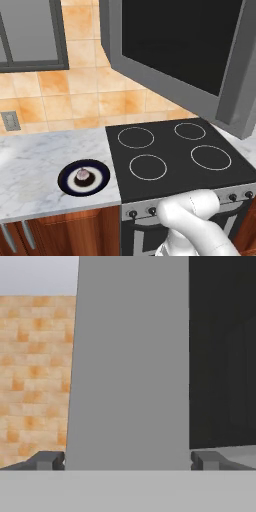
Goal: Pick the garlic from the counter and place it in the microwave. Then turn on the microwave.
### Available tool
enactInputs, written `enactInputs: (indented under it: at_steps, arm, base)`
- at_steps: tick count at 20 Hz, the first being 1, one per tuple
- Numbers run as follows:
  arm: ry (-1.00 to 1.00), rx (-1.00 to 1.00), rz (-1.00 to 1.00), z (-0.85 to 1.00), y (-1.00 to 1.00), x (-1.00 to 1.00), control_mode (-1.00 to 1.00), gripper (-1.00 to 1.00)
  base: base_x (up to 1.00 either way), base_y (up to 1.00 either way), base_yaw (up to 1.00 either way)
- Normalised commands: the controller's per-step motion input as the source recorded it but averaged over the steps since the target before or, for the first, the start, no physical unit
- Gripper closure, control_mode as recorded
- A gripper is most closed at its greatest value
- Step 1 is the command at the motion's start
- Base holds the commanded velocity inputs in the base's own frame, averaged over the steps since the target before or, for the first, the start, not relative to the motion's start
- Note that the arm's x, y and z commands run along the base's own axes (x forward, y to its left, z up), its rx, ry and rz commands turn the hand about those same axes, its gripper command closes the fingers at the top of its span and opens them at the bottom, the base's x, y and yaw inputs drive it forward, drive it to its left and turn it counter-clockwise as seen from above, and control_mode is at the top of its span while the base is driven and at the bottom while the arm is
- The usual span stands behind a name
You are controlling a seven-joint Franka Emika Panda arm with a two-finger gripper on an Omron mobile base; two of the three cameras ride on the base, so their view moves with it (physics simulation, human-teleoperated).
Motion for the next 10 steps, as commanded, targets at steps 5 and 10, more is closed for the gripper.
enactInputs:
  at_steps: [5,10]
  arm:
    - [-0.18,-0.02,-0.02,0.0,0.28,0.0,-1.0,-1.0]
    - [-0.13,-0.01,-0.05,0.0,0.34,0.02,-1.0,-1.0]
  base:
    - [0.0,0.0,0.0]
    - [0.0,0.0,0.0]
